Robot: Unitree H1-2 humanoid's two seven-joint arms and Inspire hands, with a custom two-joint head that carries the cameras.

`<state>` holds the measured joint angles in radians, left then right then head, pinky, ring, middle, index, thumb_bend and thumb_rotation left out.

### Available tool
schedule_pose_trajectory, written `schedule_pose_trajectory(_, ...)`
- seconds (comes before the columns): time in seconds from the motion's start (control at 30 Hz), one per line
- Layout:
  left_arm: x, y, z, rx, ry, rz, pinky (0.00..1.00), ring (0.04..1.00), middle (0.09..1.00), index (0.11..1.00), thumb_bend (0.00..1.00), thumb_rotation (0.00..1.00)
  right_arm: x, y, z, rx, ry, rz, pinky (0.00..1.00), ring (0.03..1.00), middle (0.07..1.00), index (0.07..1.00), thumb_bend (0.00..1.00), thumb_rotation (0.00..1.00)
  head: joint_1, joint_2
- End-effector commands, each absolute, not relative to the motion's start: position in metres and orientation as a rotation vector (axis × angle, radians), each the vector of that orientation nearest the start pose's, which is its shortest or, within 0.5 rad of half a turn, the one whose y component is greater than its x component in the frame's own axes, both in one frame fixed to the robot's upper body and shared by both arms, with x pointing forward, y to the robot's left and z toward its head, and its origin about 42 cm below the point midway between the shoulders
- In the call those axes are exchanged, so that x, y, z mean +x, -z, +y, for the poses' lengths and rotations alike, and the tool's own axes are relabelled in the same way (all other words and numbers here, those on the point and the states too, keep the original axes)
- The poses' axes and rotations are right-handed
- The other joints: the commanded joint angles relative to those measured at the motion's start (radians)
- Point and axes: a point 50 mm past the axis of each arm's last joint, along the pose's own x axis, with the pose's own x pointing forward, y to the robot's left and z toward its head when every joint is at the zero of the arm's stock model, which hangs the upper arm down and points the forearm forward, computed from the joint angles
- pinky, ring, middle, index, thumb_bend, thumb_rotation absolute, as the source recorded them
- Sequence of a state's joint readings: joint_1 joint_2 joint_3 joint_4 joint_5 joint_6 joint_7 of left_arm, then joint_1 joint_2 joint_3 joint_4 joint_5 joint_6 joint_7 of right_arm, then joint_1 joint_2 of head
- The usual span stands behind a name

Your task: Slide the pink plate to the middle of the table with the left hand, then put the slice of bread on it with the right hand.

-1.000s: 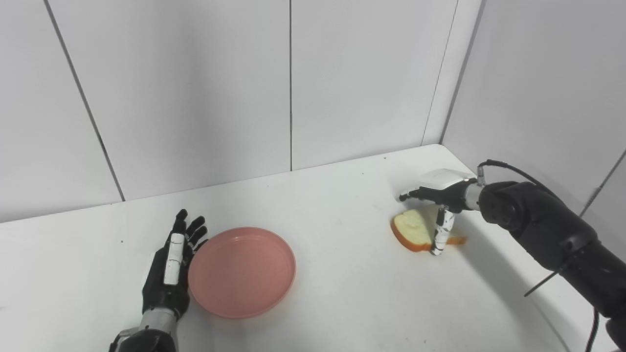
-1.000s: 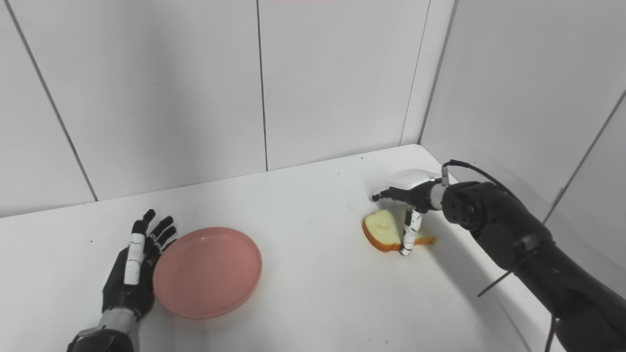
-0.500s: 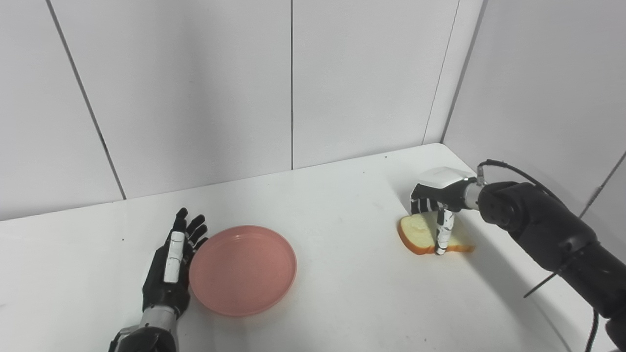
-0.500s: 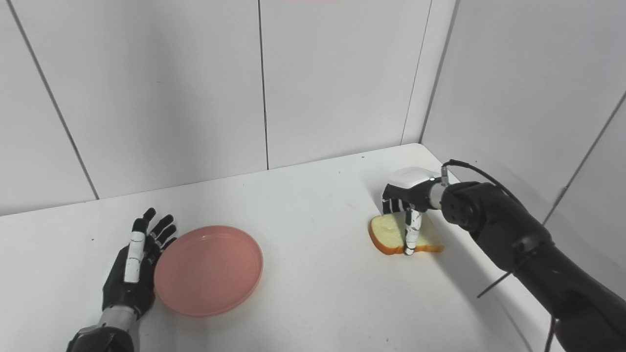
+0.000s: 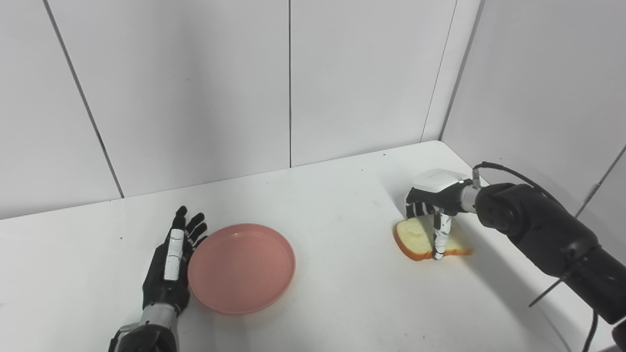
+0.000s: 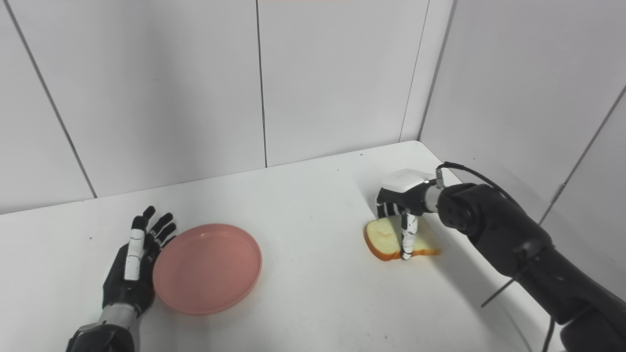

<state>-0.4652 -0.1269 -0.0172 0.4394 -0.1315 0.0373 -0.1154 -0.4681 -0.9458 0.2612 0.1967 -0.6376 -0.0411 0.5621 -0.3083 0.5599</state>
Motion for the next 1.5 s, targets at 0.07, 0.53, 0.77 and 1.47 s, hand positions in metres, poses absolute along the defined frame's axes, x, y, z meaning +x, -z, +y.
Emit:
schedule_pose_trajectory(0.07,0.415,-0.131,0.091,-0.234,0.307,0.063,0.91,0.919,0.906,0.970,0.93,0.84,0.400,-0.343,-0.430,-1.719,-0.361,0.065,0.32,0.407,0.485,0.517,0.52,0.00,0.010,-0.002)
schedule_pose_trajectory(0.53,0.413,-0.130,0.076,-0.202,0.308,0.054,0.87,0.914,0.912,0.986,0.87,0.86,0.399,-0.403,-0.359,-1.748,-0.384,-0.201,0.39,0.438,0.513,0.476,0.52,0.00,0.092,-0.008)
schedule_pose_trajectory(0.77,0.410,-0.125,0.060,-0.169,0.313,0.048,0.87,0.895,0.890,0.971,0.89,0.85,0.423,-0.392,-0.325,-1.664,-0.421,-0.252,0.38,0.435,0.502,0.489,0.52,0.00,0.196,-0.013)
schedule_pose_trajectory(1.47,0.410,-0.120,0.040,-0.195,0.266,0.036,0.82,0.892,0.899,0.954,0.86,0.87,0.444,-0.354,-0.198,-1.502,-0.442,-0.240,0.40,0.445,0.510,0.480,0.52,0.00,0.354,-0.003)
